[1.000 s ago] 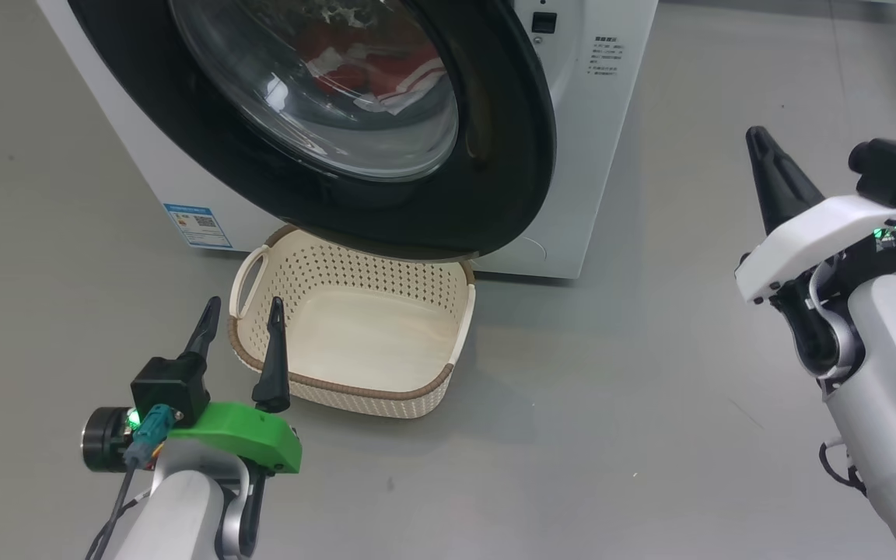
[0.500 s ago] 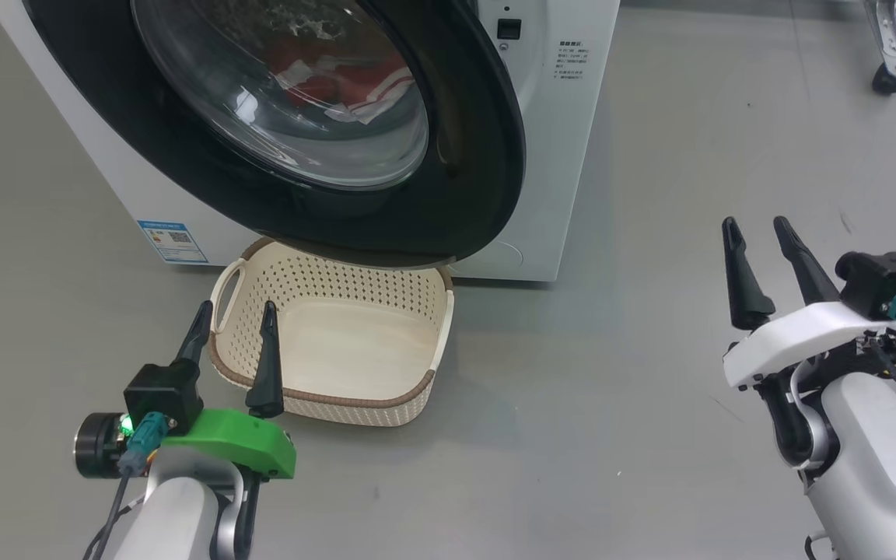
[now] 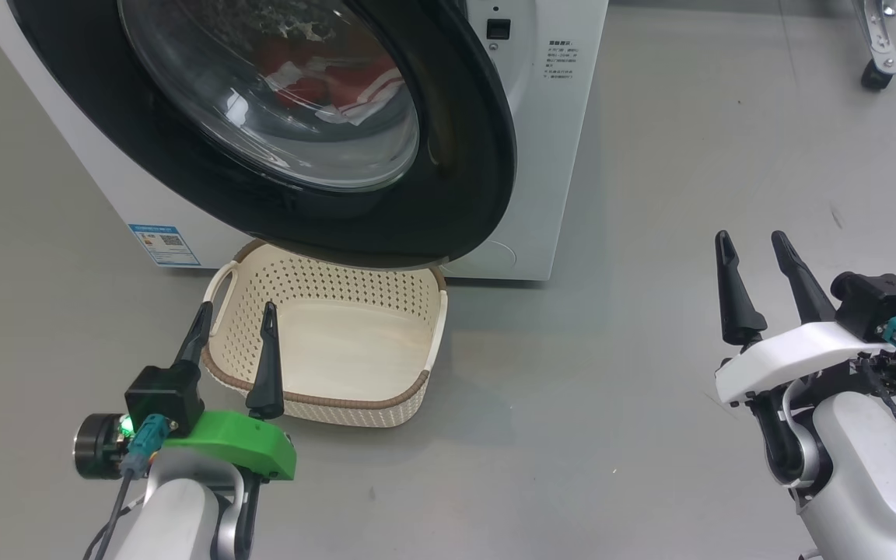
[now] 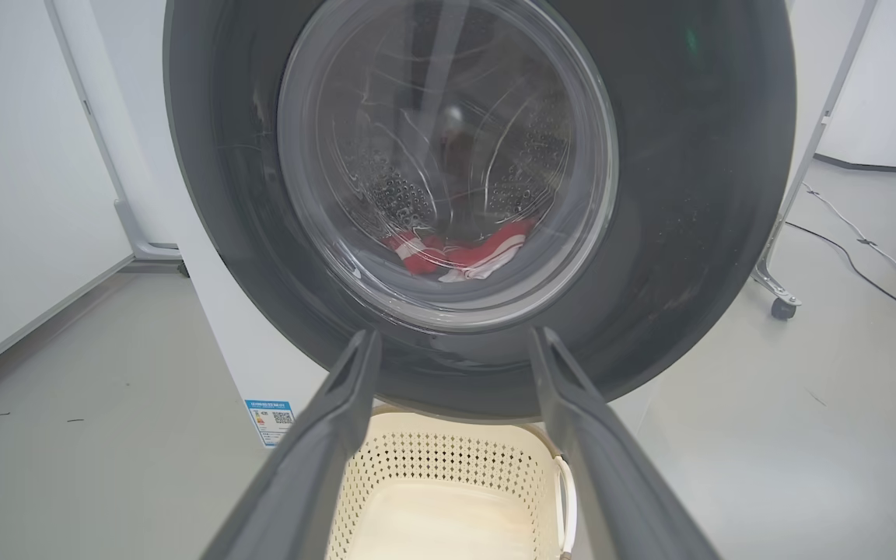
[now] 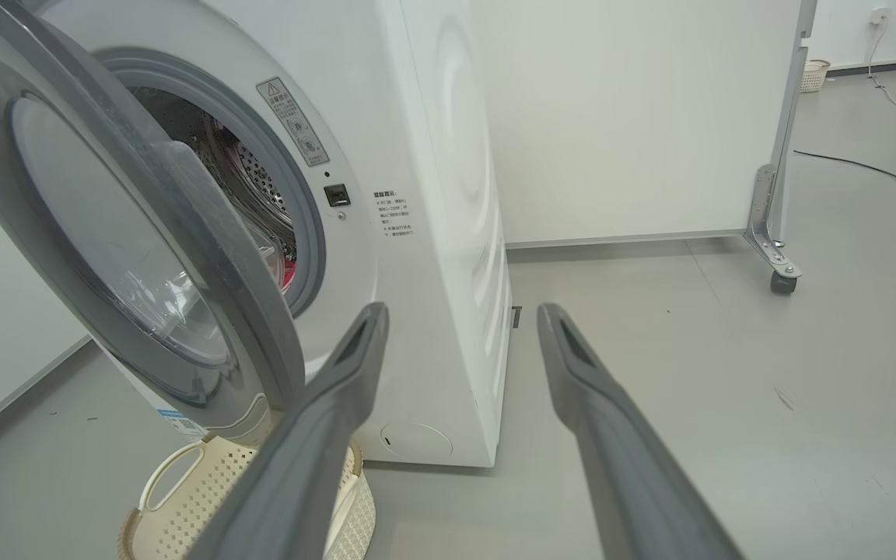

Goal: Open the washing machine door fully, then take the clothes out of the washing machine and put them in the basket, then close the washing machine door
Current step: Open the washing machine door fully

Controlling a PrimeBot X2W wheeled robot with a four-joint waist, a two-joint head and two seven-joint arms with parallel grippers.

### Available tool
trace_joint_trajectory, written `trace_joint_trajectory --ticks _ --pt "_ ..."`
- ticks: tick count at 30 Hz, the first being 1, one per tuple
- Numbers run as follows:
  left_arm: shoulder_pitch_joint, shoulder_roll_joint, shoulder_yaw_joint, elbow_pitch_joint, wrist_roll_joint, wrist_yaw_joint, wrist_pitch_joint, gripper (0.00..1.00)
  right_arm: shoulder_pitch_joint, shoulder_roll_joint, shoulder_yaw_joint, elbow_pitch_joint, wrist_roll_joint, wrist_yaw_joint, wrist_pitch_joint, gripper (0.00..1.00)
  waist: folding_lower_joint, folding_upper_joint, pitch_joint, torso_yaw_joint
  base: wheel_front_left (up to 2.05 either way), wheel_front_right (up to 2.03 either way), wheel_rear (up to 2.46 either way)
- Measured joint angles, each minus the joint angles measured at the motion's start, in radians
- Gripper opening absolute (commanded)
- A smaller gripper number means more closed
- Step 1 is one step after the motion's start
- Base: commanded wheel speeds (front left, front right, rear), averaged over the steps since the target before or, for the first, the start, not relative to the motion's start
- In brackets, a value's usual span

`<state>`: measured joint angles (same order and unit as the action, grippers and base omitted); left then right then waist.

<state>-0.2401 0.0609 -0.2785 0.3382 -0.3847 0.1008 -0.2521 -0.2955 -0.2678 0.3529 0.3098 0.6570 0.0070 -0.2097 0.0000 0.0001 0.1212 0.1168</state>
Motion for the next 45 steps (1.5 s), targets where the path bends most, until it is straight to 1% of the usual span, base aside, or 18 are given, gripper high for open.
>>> trace_joint_trajectory --ticks 5,7,15,17,36,38,45 --pt "0.001 -0.002 -0.001 -0.002 0.001 0.0 0.0 1.0 0.006 -0.004 -0.001 -0.02 -0.002 -0.003 -0.007 1.0 0.0 0.0 0.003 0.004 0.0 0.0 0.0" --pt "0.003 -0.002 -0.001 -0.003 0.002 0.0 0.0 1.0 0.013 -0.005 0.0 -0.027 -0.005 -0.009 -0.007 1.0 0.0 0.0 0.005 0.006 0.0 0.0 0.0" --pt "0.006 -0.004 -0.001 -0.007 0.007 0.0 0.0 1.0 0.02 -0.014 0.0 -0.049 -0.009 -0.011 -0.007 1.0 0.0 0.0 0.012 0.016 0.0 0.0 0.0" --pt "0.006 -0.005 0.0 -0.007 0.007 0.0 0.0 1.0 0.02 -0.015 0.002 -0.054 -0.01 -0.019 -0.007 1.0 0.0 0.0 0.013 0.018 0.0 0.0 0.0" --pt "0.01 -0.007 0.004 -0.007 0.008 0.0 0.0 1.0 0.038 -0.016 0.008 -0.086 -0.024 -0.02 -0.007 1.0 0.0 0.0 0.016 0.024 0.0 0.0 0.0" --pt "0.01 -0.007 0.004 -0.007 0.008 0.0 0.0 1.0 0.038 -0.016 0.007 -0.09 -0.024 -0.028 -0.006 1.0 0.0 0.0 0.017 0.024 0.0 0.0 0.0" --pt "0.01 -0.009 0.004 -0.007 0.008 0.0 0.0 1.0 0.038 -0.022 0.005 -0.105 -0.024 -0.029 0.002 1.0 0.0 0.0 0.022 0.027 0.0 0.0 0.0"
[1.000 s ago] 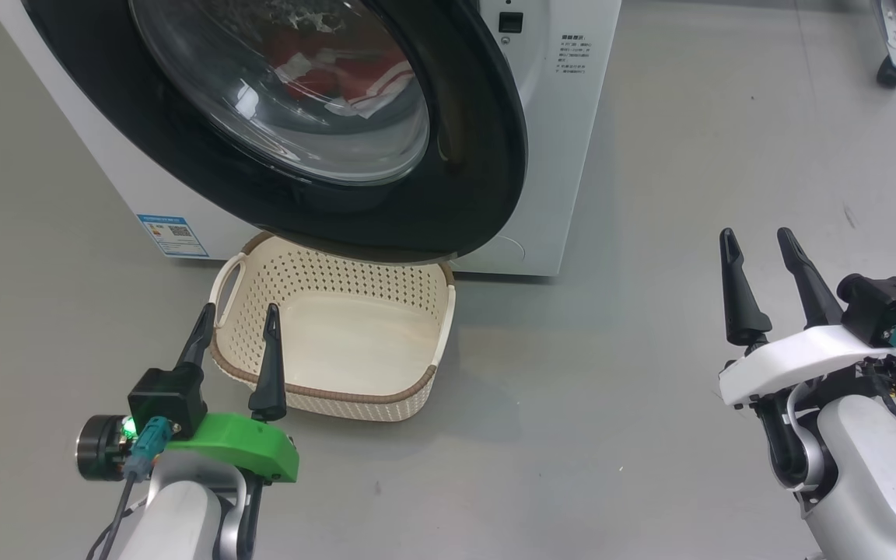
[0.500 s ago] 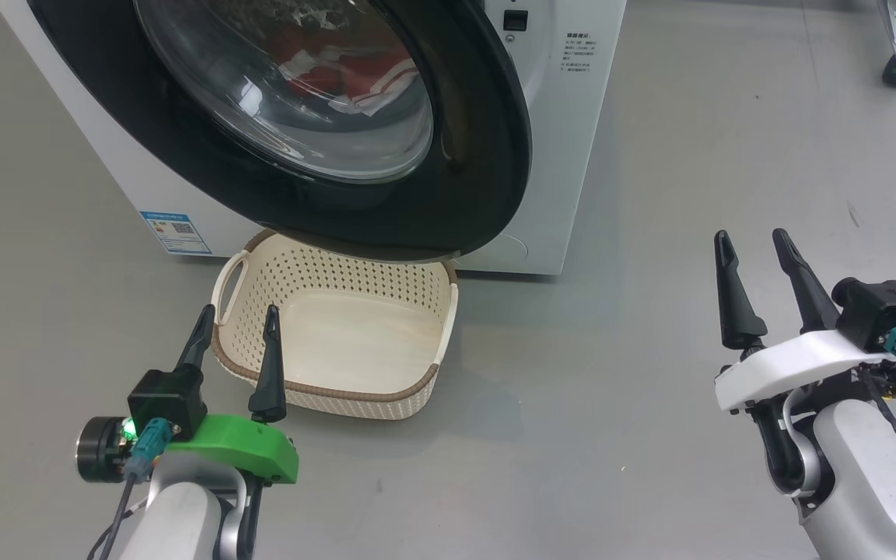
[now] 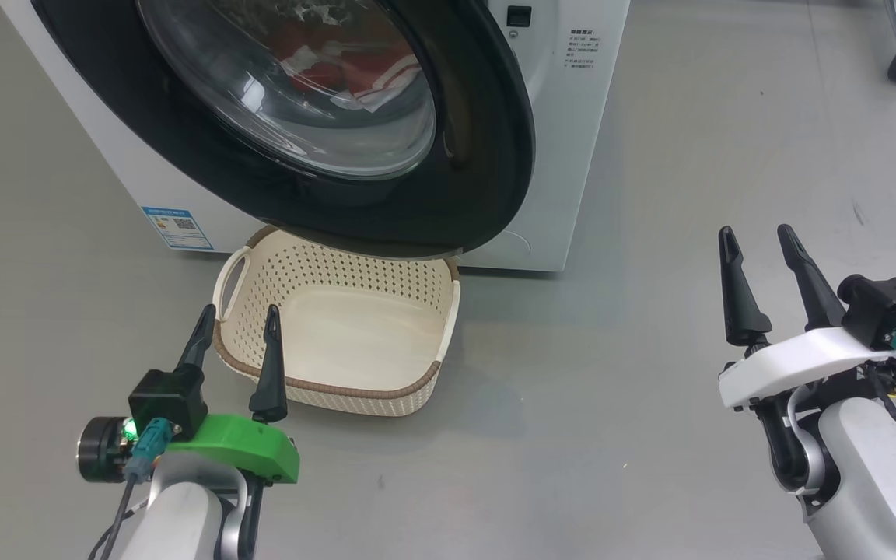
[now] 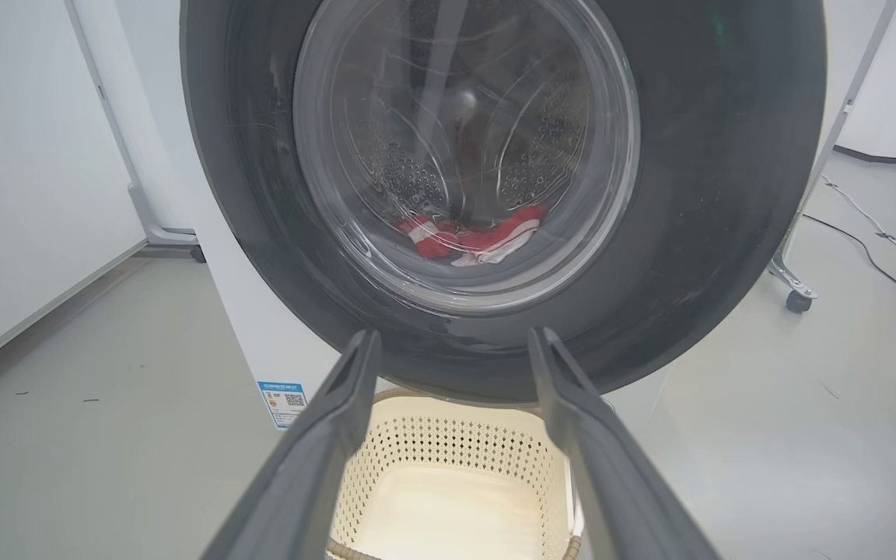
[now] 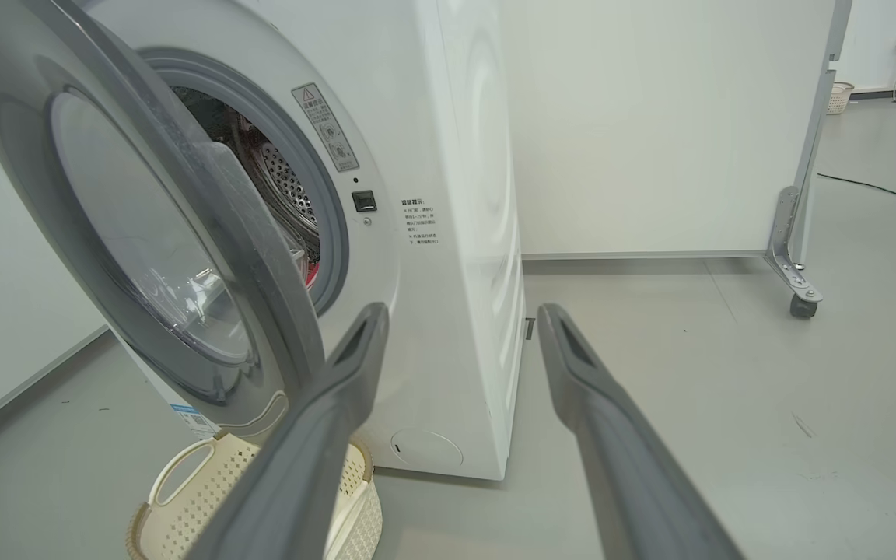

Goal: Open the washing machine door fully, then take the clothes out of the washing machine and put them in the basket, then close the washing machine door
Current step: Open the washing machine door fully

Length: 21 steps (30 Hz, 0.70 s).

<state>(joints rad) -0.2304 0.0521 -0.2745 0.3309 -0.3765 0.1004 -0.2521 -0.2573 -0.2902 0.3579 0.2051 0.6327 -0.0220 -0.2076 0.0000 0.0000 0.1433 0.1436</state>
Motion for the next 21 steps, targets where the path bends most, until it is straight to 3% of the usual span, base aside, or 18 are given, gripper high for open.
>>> trace_joint_trajectory --ticks 11,21 --pt "0.0 -0.003 -0.015 -0.006 0.0 -0.005 0.0 1.0 -0.012 -0.009 -0.018 -0.028 0.016 -0.007 0.024 1.0 0.0 0.0 0.033 0.015 0.0 0.0 0.0" --pt "-0.002 -0.005 -0.026 -0.007 0.002 -0.015 0.0 1.0 -0.119 -0.012 -0.055 -0.036 0.078 0.003 0.086 1.0 0.0 0.0 0.069 0.041 0.0 0.0 0.0"
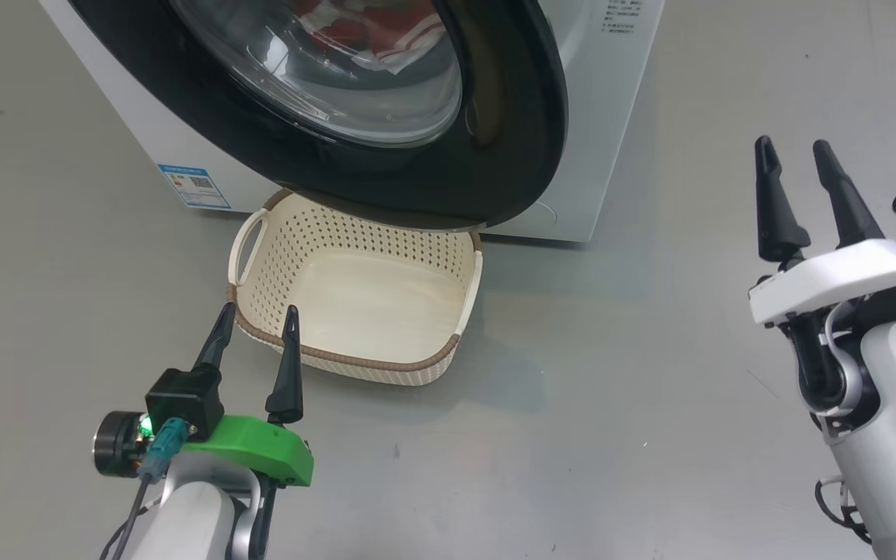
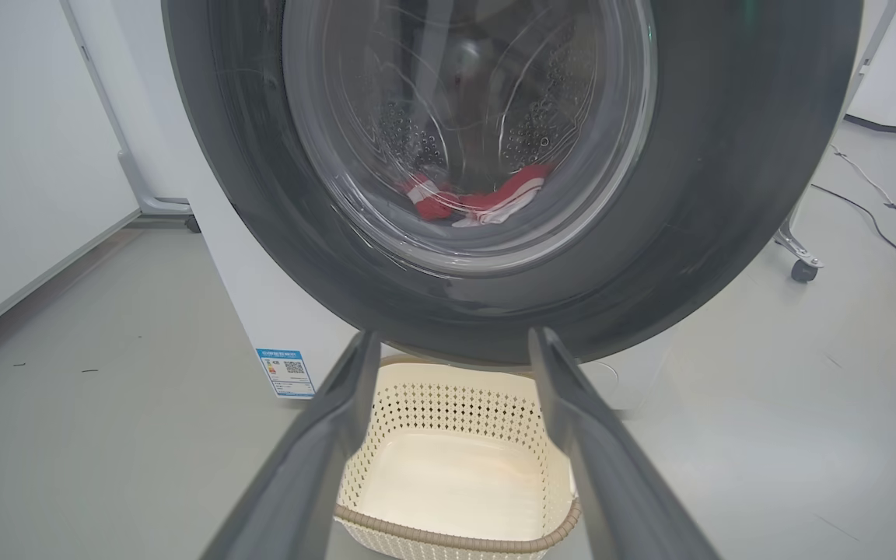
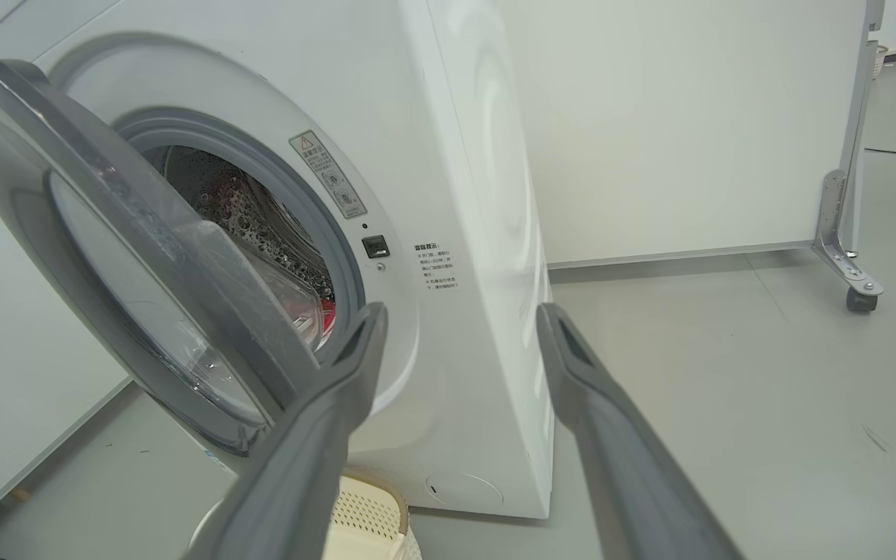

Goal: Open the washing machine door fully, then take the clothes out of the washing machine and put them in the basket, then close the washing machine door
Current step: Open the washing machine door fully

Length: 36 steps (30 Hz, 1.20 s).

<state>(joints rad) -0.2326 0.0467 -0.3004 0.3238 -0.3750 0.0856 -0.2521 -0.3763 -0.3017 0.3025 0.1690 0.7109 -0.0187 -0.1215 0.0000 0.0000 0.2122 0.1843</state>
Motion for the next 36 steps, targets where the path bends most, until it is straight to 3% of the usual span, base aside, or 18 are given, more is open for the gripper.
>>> trace_joint_trajectory --ticks 7,8,10,15,19,36 --pt "-0.009 -0.002 -0.018 -0.003 0.0 -0.003 0.0 1.0 -0.103 -0.003 -0.04 0.005 0.069 0.007 0.067 1.0 0.0 0.0 0.034 0.021 0.0 0.0 0.0" --pt "-0.015 -0.003 -0.02 -0.004 0.0 -0.004 0.0 1.0 -0.12 -0.005 -0.046 0.005 0.08 0.007 0.077 0.85 0.0 0.0 0.041 0.025 0.0 0.0 0.0" --pt "-0.027 -0.003 -0.024 -0.007 0.0 -0.009 0.0 1.0 -0.155 -0.012 -0.056 0.01 0.09 0.007 0.097 0.0 0.0 0.0 0.054 0.032 0.0 0.0 0.0" --pt "-0.047 -0.006 -0.025 -0.011 -0.001 -0.011 0.0 1.0 -0.232 -0.007 -0.091 0.024 0.16 0.007 0.149 0.0 0.0 0.0 0.087 0.056 0.0 0.0 0.0" --pt "-0.063 -0.008 -0.026 -0.015 -0.002 -0.011 0.0 1.0 -0.282 0.035 -0.131 0.054 0.269 0.006 0.207 0.0 0.0 0.0 0.115 0.075 0.0 0.0 0.0" --pt "-0.124 -0.016 -0.055 -0.018 -0.019 -0.021 0.0 1.0 -0.462 0.133 -0.21 0.184 0.633 -0.061 0.538 0.0 0.0001 0.0 0.211 0.156 0.0 0.0 0.0"
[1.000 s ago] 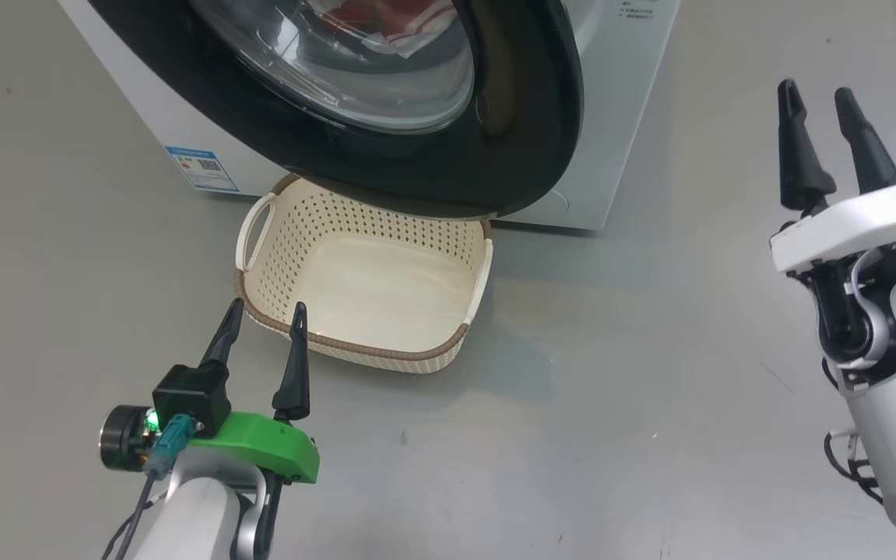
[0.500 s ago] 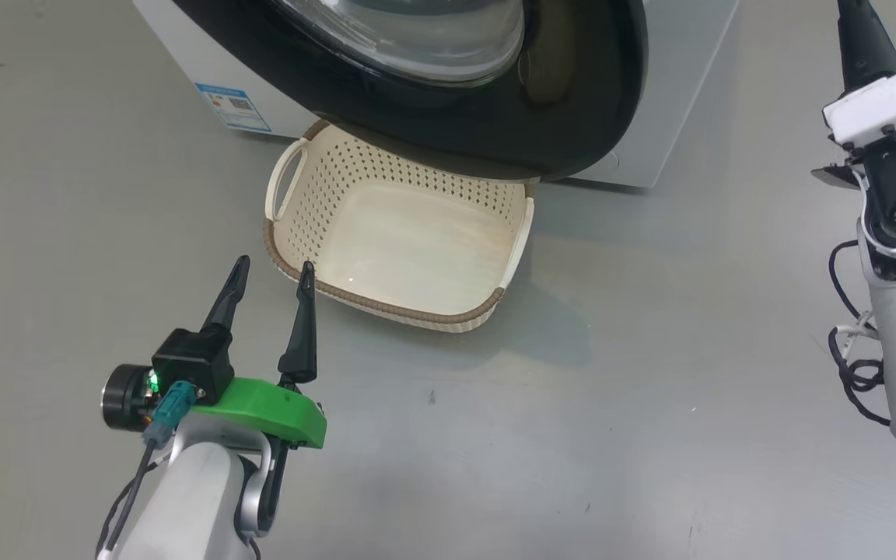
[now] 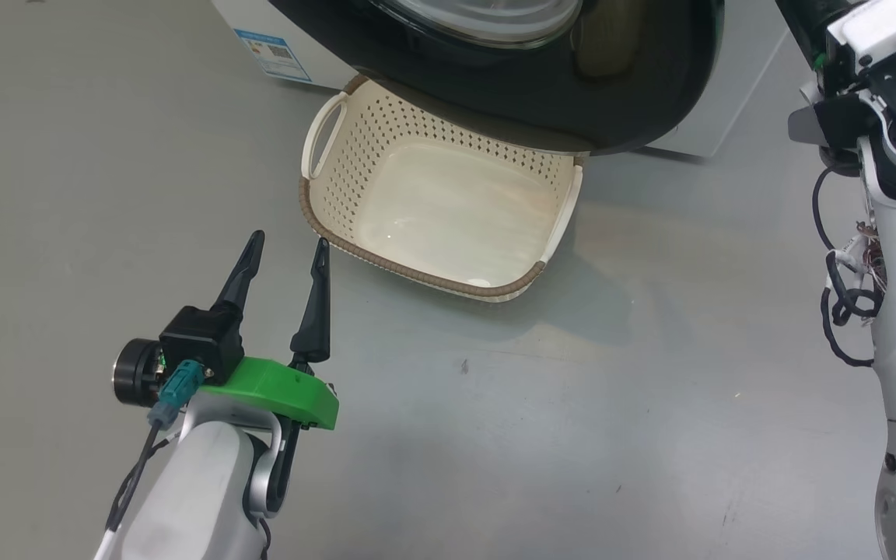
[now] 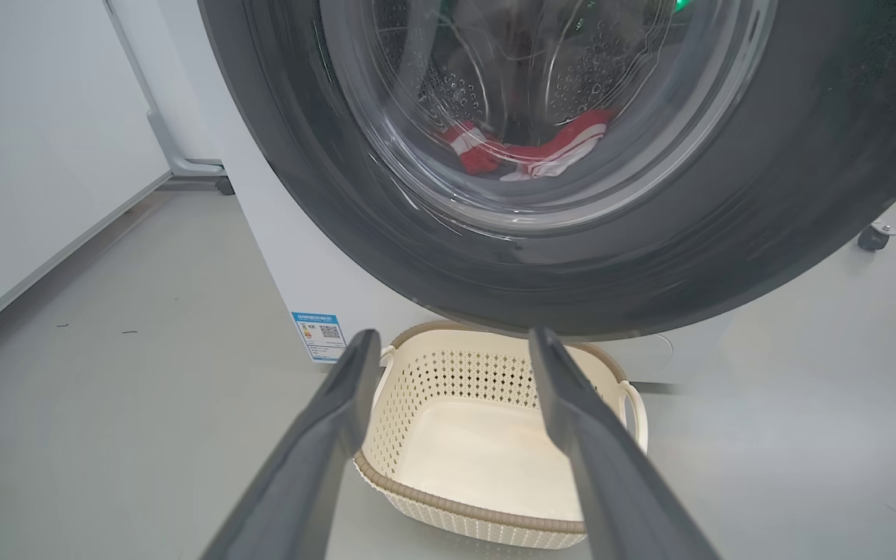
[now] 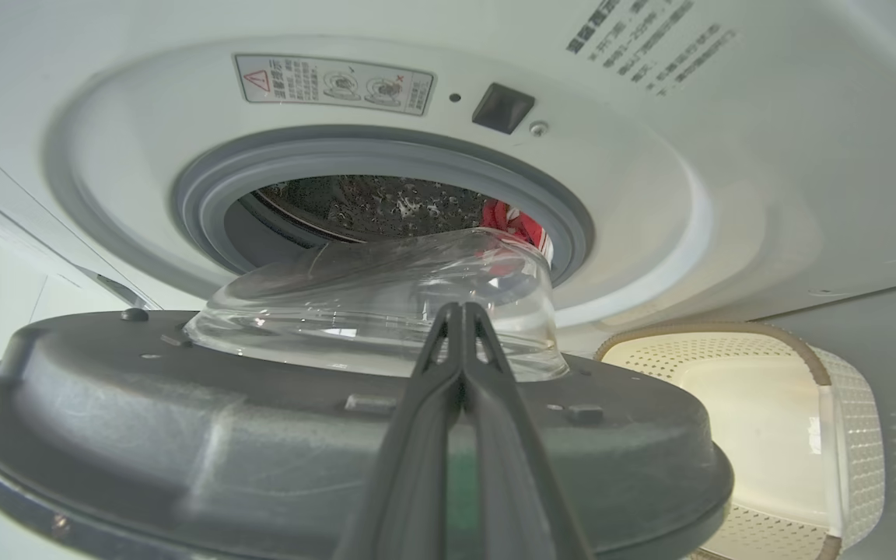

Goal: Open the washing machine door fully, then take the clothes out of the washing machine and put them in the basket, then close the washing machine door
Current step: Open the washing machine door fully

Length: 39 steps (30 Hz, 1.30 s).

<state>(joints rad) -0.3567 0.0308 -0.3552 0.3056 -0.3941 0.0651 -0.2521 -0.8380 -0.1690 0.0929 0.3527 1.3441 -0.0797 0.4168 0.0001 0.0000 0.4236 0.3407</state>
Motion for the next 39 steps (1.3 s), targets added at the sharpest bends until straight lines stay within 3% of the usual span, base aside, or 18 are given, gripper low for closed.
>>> trace_joint_trajectory --ticks 14,26,39 --pt "-0.009 -0.002 -0.007 0.002 -0.021 0.002 0.0 1.0 -0.08 0.012 -0.019 0.087 0.093 -0.037 0.16 0.0 0.0 0.0 0.012 0.03 0.0 0.0 0.0" --pt "-0.014 -0.003 -0.021 0.013 -0.029 0.01 0.0 1.0 -0.078 0.005 -0.029 0.146 0.164 -0.039 0.253 0.0 0.0 0.0 -0.018 0.043 0.0 0.0 0.0" --pt "-0.01 -0.003 -0.017 0.035 -0.028 0.019 0.0 1.0 0.009 0.052 0.005 0.212 0.219 -0.039 0.359 0.0 0.0 0.0 -0.091 0.042 0.0 0.0 0.0"
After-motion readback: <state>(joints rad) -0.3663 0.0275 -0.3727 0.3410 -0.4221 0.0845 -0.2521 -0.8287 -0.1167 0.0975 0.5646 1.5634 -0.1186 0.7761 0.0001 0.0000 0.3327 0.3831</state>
